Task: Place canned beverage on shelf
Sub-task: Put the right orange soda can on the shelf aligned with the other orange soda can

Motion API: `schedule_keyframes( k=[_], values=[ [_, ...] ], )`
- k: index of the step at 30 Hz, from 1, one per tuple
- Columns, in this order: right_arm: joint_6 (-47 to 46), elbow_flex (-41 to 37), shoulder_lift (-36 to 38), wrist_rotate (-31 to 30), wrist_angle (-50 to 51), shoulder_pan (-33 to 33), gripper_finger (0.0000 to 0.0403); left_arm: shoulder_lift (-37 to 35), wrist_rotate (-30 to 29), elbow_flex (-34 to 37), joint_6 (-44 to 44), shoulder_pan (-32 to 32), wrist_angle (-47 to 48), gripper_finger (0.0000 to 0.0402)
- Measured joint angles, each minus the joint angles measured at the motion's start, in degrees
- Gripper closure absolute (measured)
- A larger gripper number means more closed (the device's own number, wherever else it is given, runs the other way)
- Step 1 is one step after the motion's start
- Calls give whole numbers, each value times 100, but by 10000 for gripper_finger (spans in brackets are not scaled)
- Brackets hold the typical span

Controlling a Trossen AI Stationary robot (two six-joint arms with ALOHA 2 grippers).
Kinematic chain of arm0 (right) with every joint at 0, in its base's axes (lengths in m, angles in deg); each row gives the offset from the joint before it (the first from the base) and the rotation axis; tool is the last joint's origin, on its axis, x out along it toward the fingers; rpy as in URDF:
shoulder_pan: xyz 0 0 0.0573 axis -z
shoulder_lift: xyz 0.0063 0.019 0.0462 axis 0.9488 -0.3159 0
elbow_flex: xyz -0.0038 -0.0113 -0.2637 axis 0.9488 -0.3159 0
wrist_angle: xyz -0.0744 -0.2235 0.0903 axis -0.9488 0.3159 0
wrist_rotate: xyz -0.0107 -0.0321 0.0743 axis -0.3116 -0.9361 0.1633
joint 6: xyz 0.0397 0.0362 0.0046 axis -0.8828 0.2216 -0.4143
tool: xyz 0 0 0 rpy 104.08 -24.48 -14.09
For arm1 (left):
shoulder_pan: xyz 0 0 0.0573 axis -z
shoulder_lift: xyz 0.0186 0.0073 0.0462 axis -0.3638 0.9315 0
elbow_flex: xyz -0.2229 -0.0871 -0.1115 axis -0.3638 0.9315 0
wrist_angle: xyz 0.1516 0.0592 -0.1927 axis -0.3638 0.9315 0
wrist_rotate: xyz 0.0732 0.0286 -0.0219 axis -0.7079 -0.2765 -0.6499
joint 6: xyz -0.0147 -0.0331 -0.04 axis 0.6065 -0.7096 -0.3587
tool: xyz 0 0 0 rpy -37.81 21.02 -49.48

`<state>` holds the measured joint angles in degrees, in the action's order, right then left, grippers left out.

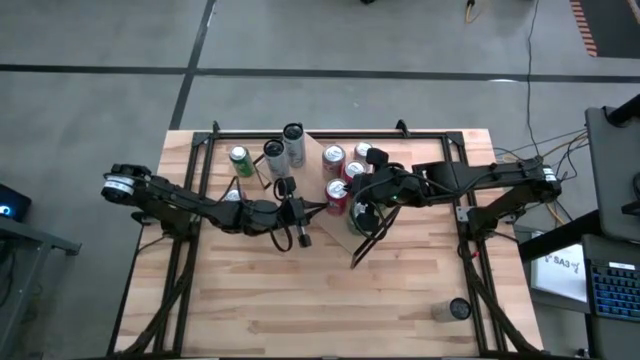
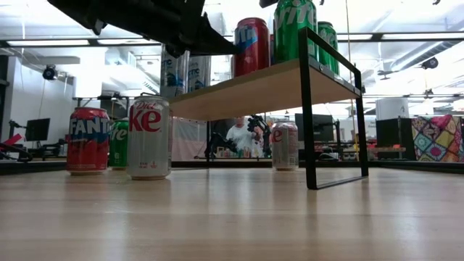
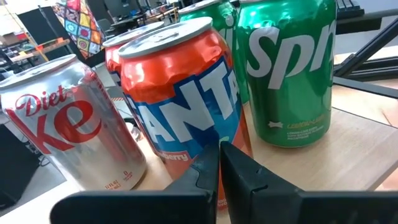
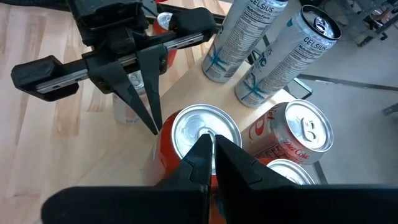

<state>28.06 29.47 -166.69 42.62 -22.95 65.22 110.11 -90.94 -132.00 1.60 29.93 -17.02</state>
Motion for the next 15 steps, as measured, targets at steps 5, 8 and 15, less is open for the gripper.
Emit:
schedule_keyframes(
  k=[5, 8, 15],
  values=[
    [0, 0, 0, 0, 0, 0, 394, 0, 4, 0, 46, -13, -148, 401],
    [0, 0, 0, 0, 0, 0, 394, 0, 5, 0, 64, -23, -154, 401],
    [0, 0, 0, 0, 2, 2, 394, 0, 11, 0, 187, -41, -295, 401]
  ],
)
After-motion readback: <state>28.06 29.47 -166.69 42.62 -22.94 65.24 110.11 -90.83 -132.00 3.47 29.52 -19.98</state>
